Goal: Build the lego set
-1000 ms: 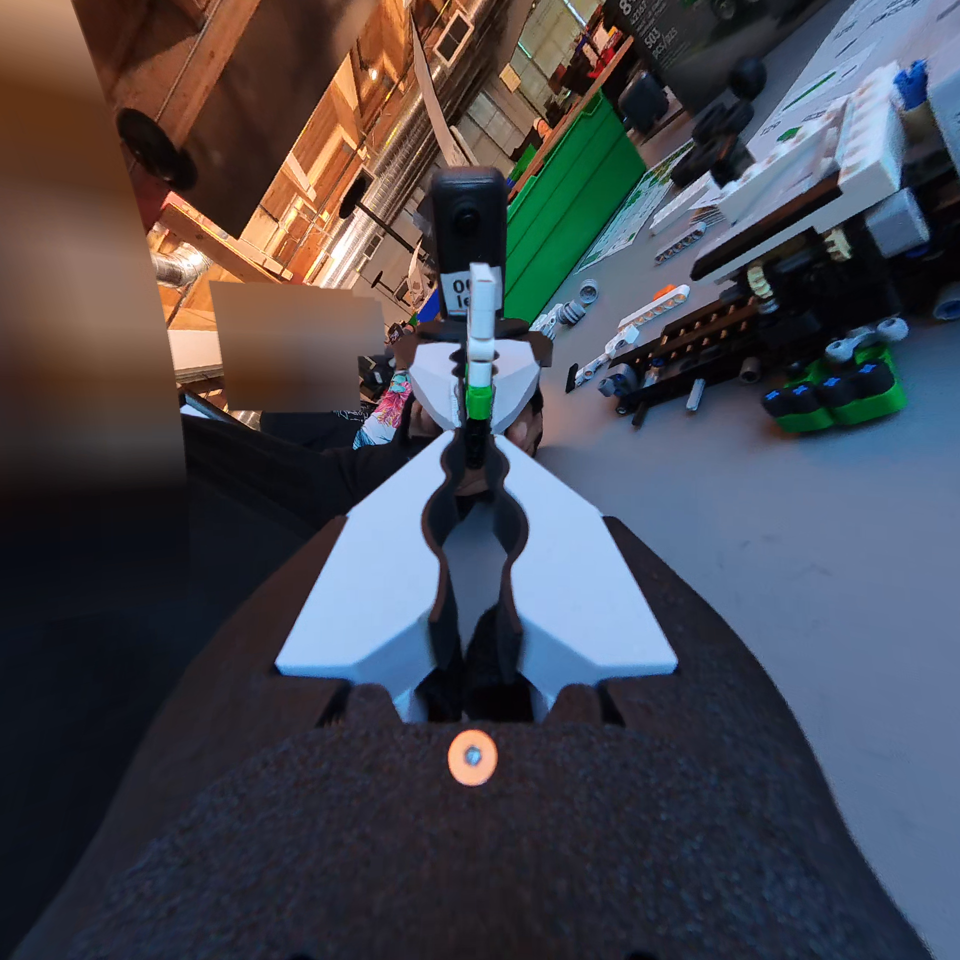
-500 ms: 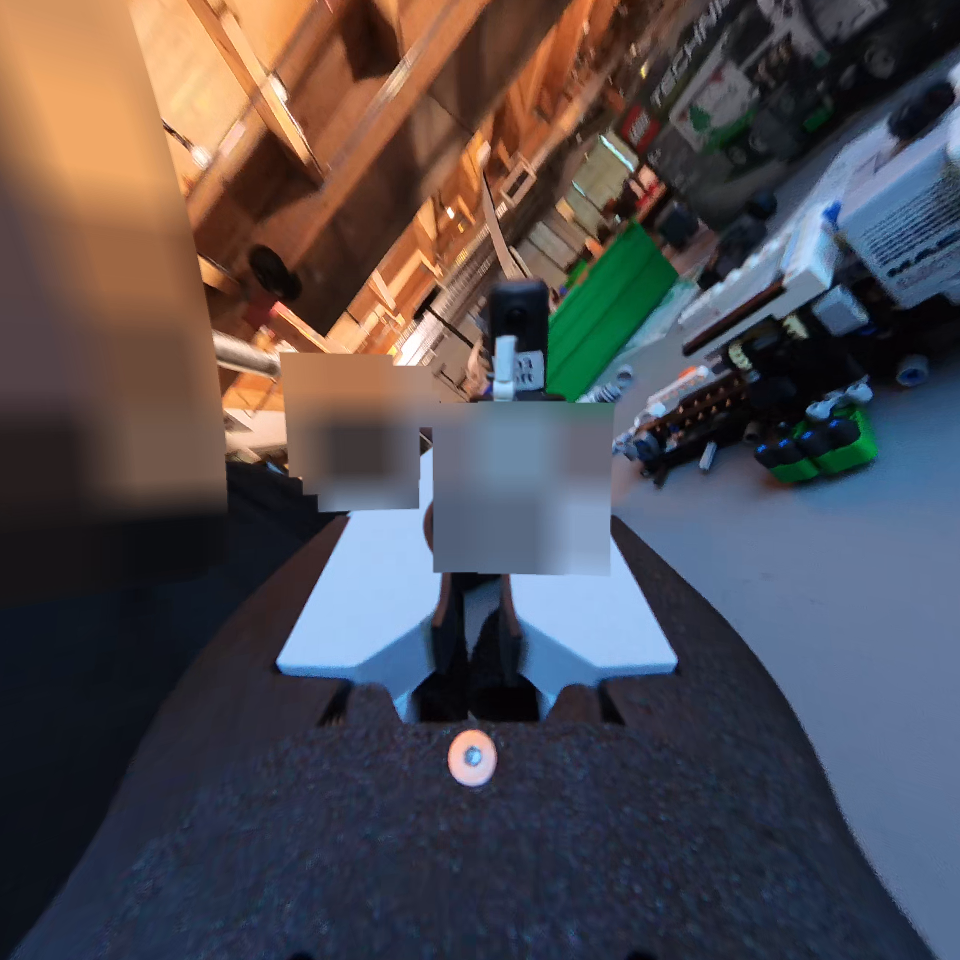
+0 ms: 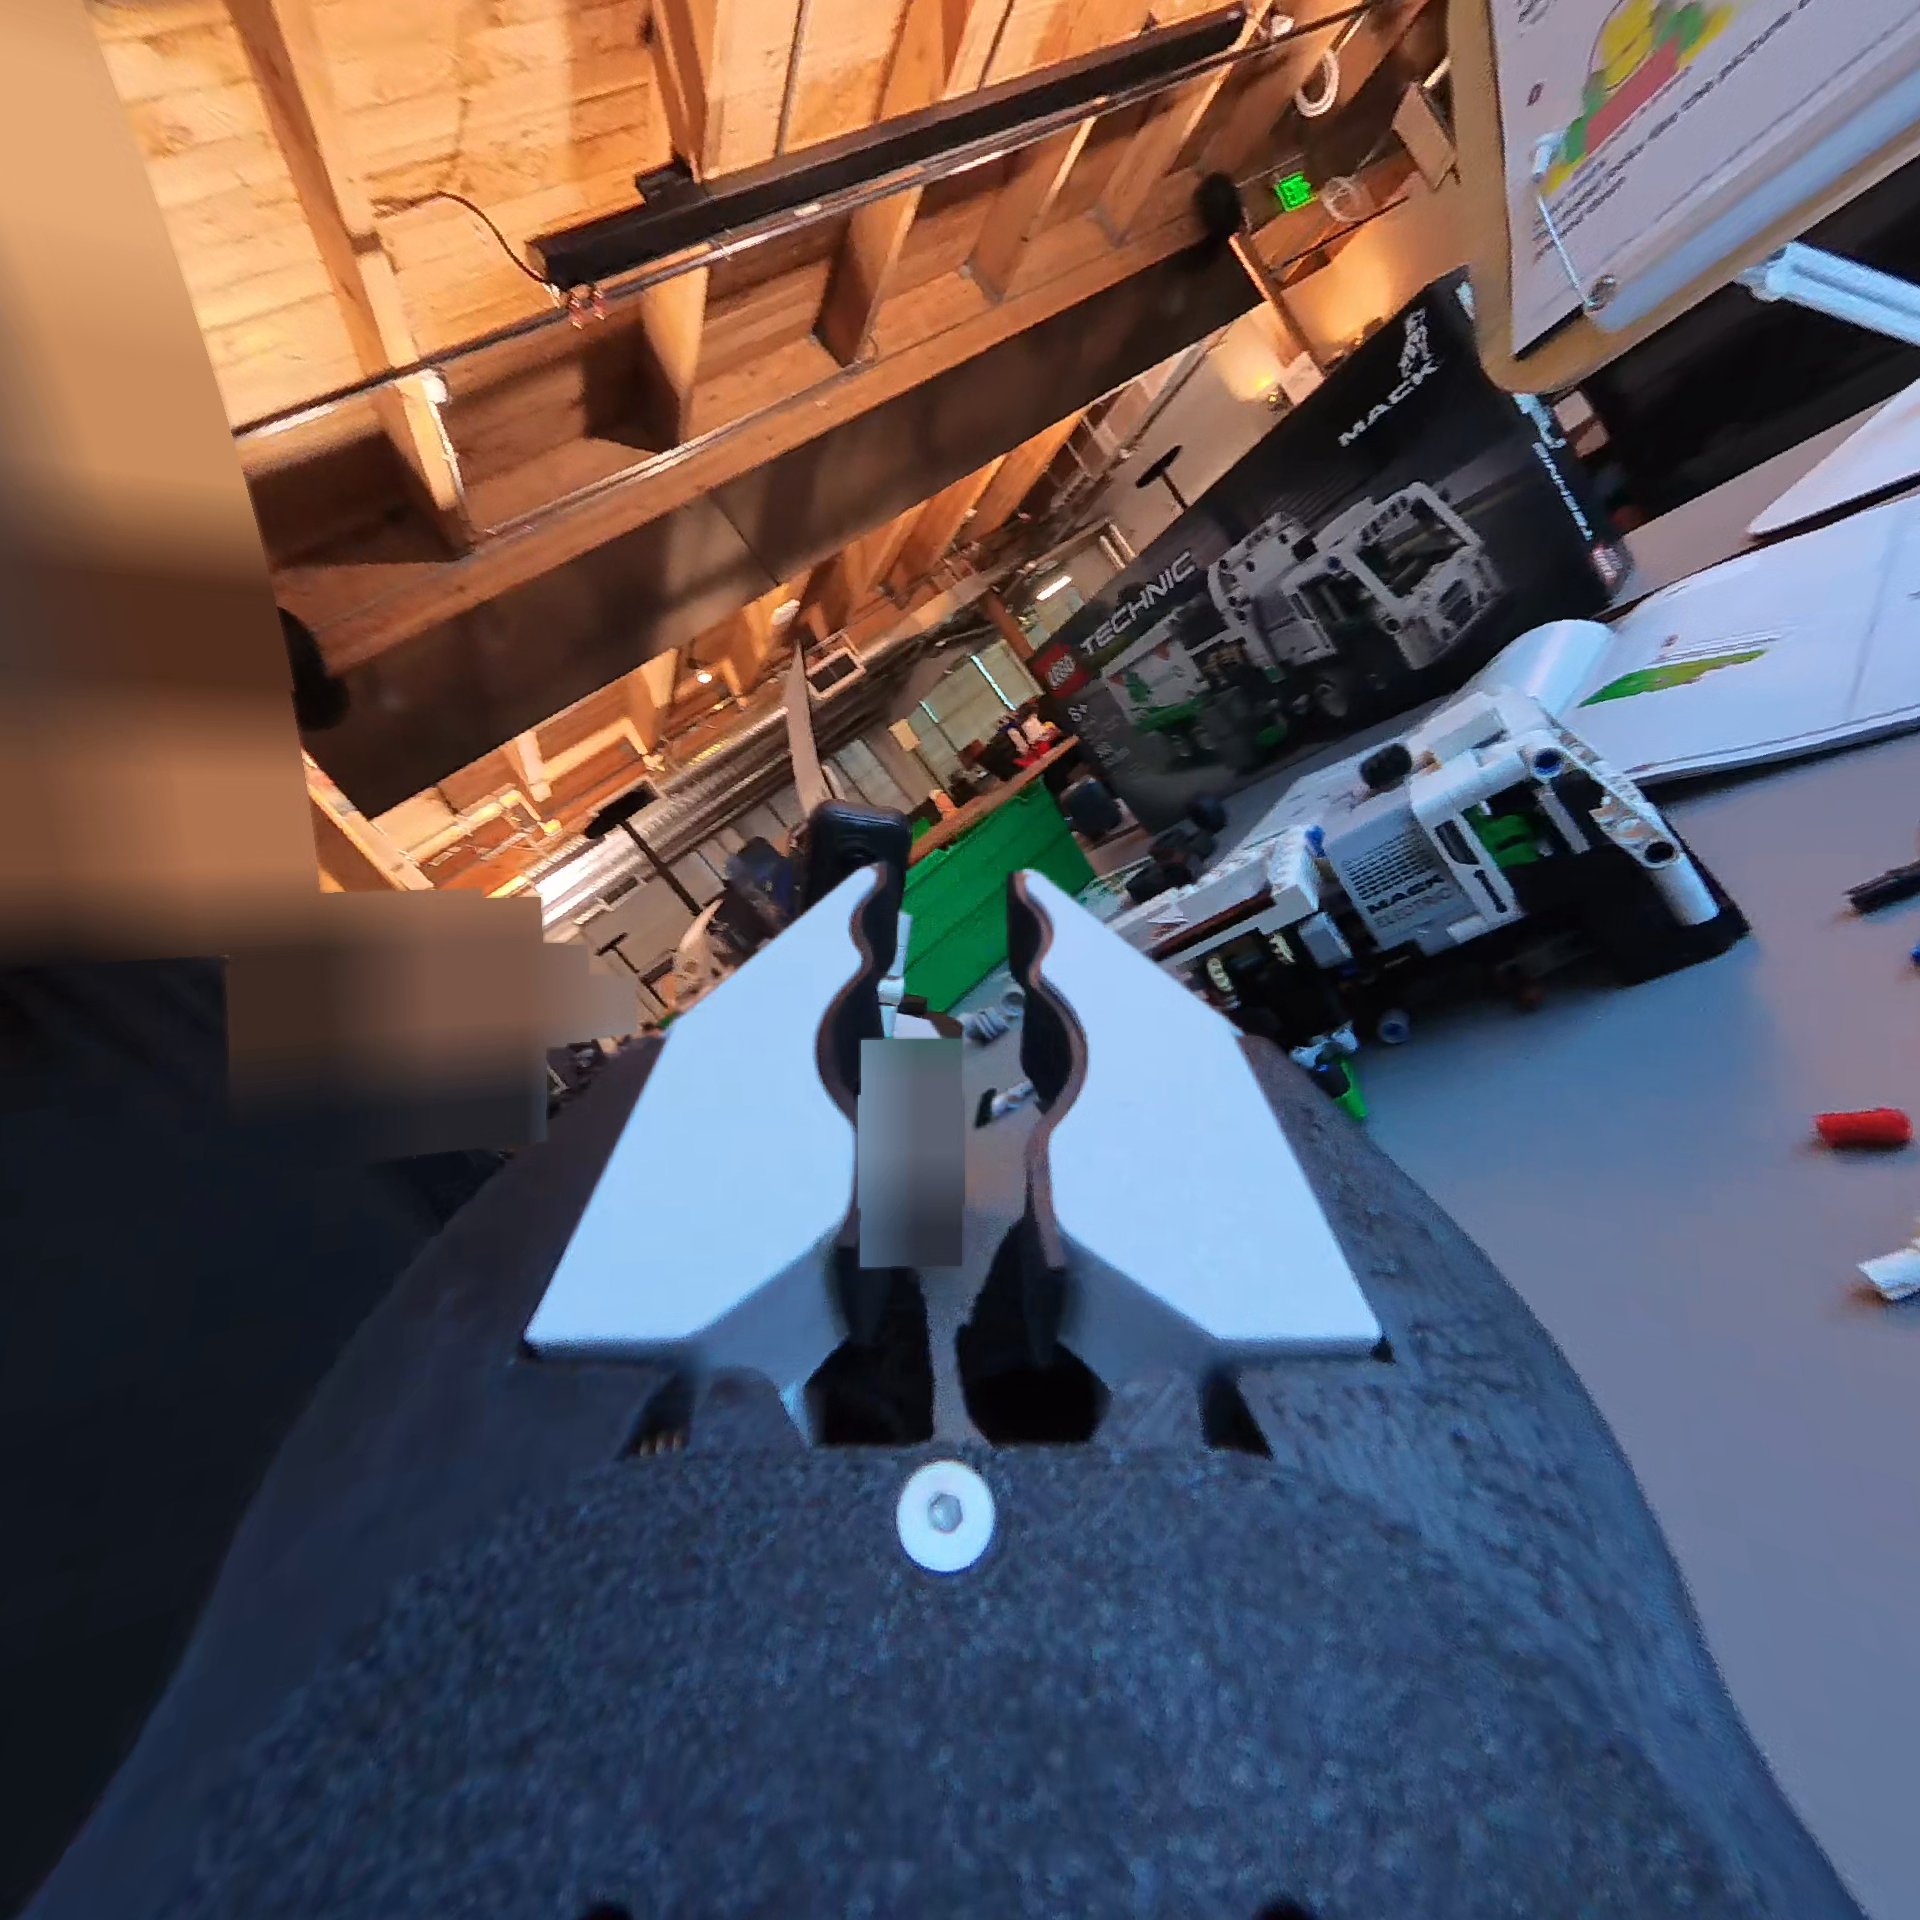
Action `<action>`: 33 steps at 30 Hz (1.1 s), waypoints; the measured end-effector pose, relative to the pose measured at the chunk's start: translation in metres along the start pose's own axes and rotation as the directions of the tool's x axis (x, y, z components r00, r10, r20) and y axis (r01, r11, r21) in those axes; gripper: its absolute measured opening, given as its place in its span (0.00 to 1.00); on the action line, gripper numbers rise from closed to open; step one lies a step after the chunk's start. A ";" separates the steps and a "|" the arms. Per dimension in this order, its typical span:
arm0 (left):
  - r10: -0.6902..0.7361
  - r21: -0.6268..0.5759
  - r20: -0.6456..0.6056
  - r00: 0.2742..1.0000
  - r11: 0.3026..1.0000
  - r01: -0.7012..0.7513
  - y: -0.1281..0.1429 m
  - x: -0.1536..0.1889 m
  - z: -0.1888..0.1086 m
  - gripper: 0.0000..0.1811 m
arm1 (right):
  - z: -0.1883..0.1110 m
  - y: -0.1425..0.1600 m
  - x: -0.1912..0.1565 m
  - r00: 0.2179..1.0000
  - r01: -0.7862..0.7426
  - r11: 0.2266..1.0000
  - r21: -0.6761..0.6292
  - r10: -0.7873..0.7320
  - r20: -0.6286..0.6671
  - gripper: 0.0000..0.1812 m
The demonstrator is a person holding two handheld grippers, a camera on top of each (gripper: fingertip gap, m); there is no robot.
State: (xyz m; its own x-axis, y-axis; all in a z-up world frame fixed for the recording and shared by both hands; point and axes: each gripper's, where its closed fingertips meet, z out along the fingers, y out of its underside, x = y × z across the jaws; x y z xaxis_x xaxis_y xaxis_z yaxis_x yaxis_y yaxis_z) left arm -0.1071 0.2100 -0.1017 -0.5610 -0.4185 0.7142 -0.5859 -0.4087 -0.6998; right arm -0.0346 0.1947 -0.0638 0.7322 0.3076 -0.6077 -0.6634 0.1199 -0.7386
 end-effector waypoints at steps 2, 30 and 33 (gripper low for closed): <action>-0.002 0.000 0.008 1.000 1.000 0.002 -0.001 -0.003 -0.001 0.03 | 0.002 0.003 0.002 0.999 0.029 0.999 -0.022 -0.030 -0.032 0.12; 0.028 -0.088 0.030 0.999 0.996 -0.025 0.013 -0.007 0.010 0.03 | 0.016 0.024 0.001 0.999 0.030 0.990 -0.138 -0.032 -0.013 0.15; 0.029 -0.084 0.037 0.999 0.996 -0.025 0.012 -0.008 0.009 0.03 | 0.018 0.028 -0.001 1.000 0.013 0.987 -0.161 -0.013 0.001 0.16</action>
State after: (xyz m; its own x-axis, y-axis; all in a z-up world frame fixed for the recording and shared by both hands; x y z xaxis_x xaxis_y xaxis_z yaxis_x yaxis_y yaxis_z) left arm -0.1040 0.2009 -0.1159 -0.5555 -0.4597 0.6929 -0.6188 -0.3280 -0.7138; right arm -0.0561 0.2145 -0.0789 0.7407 0.3072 -0.5974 -0.6201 -0.0293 -0.7840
